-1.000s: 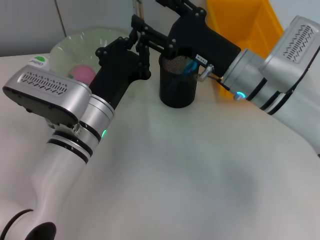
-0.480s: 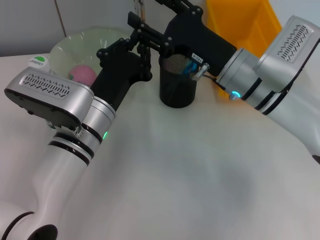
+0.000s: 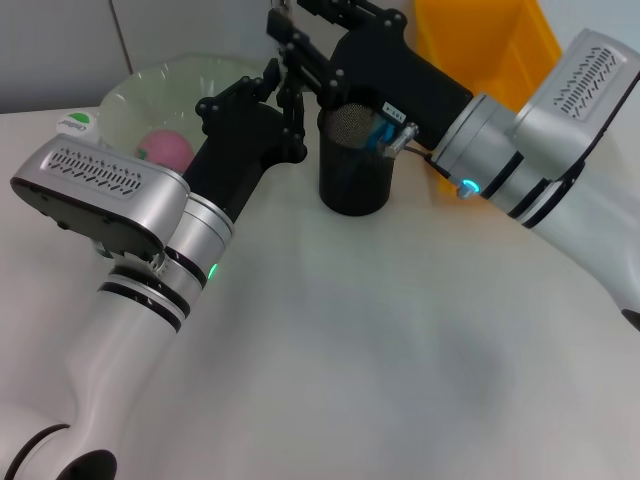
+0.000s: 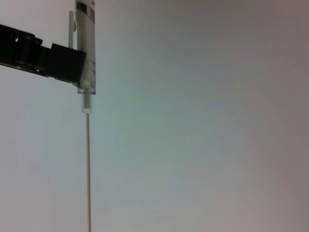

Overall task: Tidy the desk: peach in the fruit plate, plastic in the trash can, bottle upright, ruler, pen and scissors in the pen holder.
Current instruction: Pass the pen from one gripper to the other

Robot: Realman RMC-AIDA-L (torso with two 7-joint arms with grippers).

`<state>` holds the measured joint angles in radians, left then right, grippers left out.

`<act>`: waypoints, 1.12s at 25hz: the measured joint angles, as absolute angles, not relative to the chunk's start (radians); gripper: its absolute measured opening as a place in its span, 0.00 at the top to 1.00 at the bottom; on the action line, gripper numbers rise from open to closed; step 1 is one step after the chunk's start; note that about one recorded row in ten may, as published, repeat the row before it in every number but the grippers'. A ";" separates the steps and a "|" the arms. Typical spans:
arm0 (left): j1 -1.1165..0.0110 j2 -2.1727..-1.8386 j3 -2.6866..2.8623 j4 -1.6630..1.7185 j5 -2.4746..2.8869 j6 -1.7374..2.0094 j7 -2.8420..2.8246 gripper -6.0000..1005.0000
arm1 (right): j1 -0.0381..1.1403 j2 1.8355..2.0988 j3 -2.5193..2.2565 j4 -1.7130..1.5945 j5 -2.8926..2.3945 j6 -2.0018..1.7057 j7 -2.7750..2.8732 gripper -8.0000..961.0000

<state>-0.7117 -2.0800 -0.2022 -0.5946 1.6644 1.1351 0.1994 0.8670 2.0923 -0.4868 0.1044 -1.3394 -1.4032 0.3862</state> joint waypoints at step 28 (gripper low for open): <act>-0.710 -2.080 -0.219 -0.604 1.666 1.112 0.227 0.82 | 0.882 2.092 -0.484 0.103 -1.350 -1.389 0.355 0.64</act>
<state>-0.7097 -2.0801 -0.2194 -0.6043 1.6660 1.1123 0.2275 0.8821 2.0923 -0.4837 0.1029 -1.3500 -1.3890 0.3546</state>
